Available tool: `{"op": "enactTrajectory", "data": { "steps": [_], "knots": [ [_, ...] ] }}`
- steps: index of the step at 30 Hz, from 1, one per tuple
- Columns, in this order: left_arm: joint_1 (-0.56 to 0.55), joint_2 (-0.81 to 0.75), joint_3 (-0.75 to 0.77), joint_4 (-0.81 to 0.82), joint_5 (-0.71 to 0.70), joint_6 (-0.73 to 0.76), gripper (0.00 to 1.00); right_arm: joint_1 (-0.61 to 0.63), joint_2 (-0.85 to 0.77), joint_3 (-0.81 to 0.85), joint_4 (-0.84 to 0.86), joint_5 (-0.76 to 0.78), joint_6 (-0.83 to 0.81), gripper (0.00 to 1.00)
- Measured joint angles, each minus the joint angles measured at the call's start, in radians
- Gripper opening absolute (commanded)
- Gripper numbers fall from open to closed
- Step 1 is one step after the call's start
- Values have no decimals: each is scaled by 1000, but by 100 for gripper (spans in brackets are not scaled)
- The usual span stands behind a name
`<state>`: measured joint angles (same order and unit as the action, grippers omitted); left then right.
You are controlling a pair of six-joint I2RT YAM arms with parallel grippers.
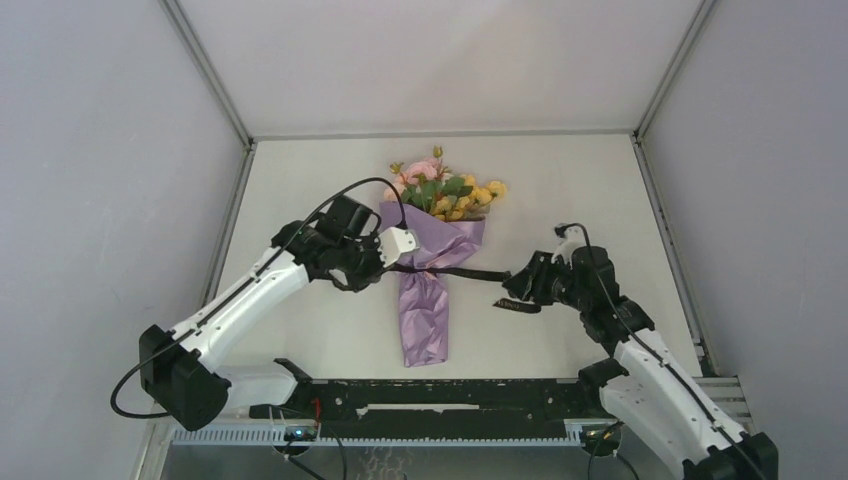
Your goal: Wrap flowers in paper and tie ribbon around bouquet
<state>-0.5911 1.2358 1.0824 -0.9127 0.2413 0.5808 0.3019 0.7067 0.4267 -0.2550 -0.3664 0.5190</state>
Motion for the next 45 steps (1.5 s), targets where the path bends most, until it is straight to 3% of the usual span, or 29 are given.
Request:
{"op": "enactTrajectory", "data": {
  "steps": [4,9,16,24,31,35,45],
  "knots": [
    [-21,-8,34,-19,60,-38,0,173,-30,118,-156,122,-51,55],
    [-39,-8,34,-16,98,-88,2,328,-63,177,-79,140,-180,58],
    [-46,-7,55,-47,26,-193,2,375,155,178,280,-140,-389,61],
    [-53,-11,58,-86,-37,-188,0,351,367,178,614,-406,-684,73],
    [-57,-121,-113,176,48,-116,0,301,562,189,813,-578,-813,72],
    [-55,-181,-251,361,143,-63,0,329,696,254,812,-584,-889,71],
    [29,-74,-352,640,326,-13,0,370,908,456,712,-618,-988,58]
  ]
}}
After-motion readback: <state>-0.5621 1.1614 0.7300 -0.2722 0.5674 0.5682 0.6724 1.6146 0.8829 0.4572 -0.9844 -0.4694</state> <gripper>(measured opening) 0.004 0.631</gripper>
